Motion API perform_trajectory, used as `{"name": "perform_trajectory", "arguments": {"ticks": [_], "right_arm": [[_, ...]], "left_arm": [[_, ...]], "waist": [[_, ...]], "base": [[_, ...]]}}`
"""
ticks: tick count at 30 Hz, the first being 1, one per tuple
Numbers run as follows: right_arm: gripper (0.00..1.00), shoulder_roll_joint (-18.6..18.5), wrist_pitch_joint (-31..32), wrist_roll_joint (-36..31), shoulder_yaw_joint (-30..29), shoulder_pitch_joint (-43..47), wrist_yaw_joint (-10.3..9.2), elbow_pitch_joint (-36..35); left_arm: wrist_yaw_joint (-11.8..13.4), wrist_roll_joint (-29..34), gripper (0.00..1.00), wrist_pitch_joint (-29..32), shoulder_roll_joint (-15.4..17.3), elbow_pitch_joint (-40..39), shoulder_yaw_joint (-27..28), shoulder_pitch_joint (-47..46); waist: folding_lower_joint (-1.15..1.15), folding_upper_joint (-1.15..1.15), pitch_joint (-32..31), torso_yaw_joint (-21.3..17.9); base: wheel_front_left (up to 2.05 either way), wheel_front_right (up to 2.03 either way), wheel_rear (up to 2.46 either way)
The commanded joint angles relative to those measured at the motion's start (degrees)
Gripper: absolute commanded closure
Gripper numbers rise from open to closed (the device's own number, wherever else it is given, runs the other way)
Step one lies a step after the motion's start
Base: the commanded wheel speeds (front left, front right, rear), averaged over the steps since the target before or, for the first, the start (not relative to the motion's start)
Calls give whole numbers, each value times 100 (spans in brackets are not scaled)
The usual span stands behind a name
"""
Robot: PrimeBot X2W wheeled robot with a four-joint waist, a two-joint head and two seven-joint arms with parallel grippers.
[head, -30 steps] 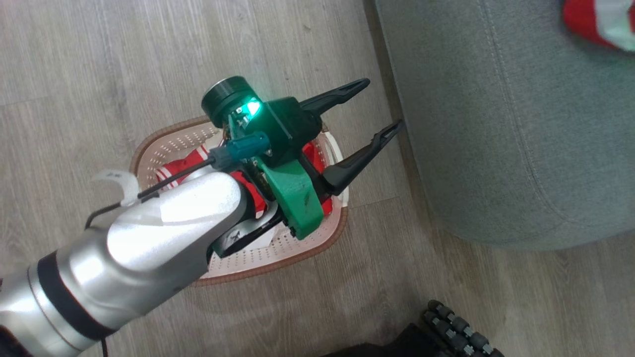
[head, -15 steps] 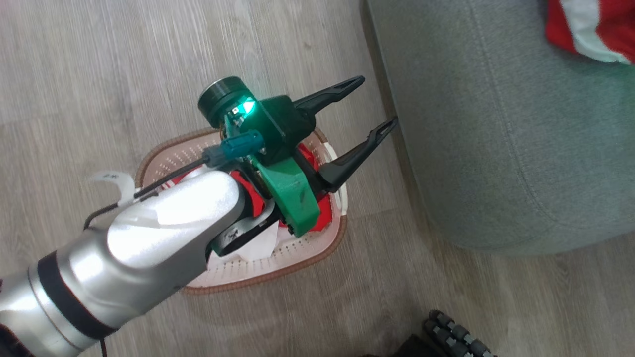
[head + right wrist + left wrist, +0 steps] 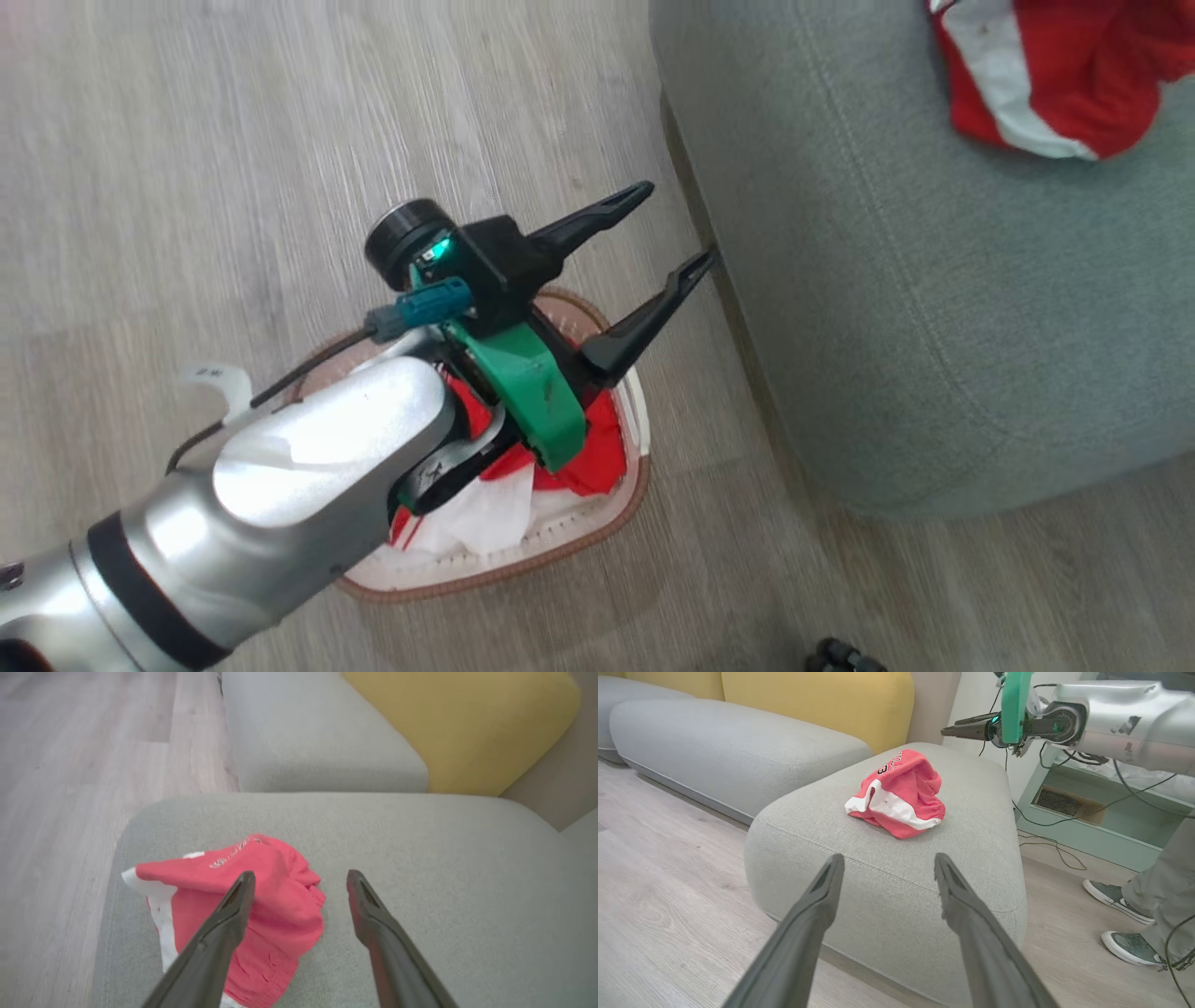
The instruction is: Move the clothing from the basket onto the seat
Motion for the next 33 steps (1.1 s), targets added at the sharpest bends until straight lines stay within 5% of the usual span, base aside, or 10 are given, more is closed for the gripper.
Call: {"name": "perform_trajectory", "arguments": {"ticks": [1, 17, 33], "right_arm": [[0, -190, -78, 36, 13, 48, -2, -220], [0, -182, -519, 244, -641, 1621, -2, -2520], [0, 1001, -948, -123, -1486, 3597, -2, -4488]], "left_arm": [[14, -61, 0, -57, 42, -129, 250, -94], [282, -305, 0, -351, 72, -54, 555, 426], [649, -329, 0, -459, 244, -44, 1047, 1040]], "waist": [[0, 0, -134, 31], [0, 0, -990, 401], [0, 0, -1468, 1147]], "base": [[0, 0, 0], [0, 0, 0], [0, 0, 0]]}}
